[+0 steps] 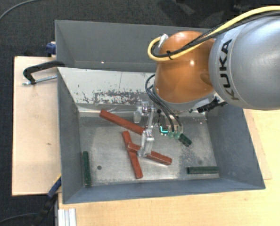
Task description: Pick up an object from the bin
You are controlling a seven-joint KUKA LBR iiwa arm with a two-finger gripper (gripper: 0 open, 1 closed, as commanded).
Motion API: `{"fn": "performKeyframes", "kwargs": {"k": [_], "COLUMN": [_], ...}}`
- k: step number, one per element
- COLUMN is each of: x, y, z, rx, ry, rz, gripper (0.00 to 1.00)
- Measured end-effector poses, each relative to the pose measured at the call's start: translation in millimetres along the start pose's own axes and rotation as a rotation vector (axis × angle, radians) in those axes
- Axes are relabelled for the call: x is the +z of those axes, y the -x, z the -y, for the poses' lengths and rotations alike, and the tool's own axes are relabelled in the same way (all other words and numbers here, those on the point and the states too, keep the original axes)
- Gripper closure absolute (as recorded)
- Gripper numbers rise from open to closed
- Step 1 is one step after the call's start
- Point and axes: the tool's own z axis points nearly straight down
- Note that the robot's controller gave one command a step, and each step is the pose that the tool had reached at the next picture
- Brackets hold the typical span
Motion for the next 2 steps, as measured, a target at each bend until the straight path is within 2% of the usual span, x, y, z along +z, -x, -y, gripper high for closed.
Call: {"fn": "performKeyframes", "kwargs": {"k": [1,2], "x": [142,111], "y": [48.6,40.0], "z": [-2,42], "rx": [0.115,0.349], "ry": [0.003,0.002], "rz": [0.014,0.010], "gripper": [0.00,0.00]}}
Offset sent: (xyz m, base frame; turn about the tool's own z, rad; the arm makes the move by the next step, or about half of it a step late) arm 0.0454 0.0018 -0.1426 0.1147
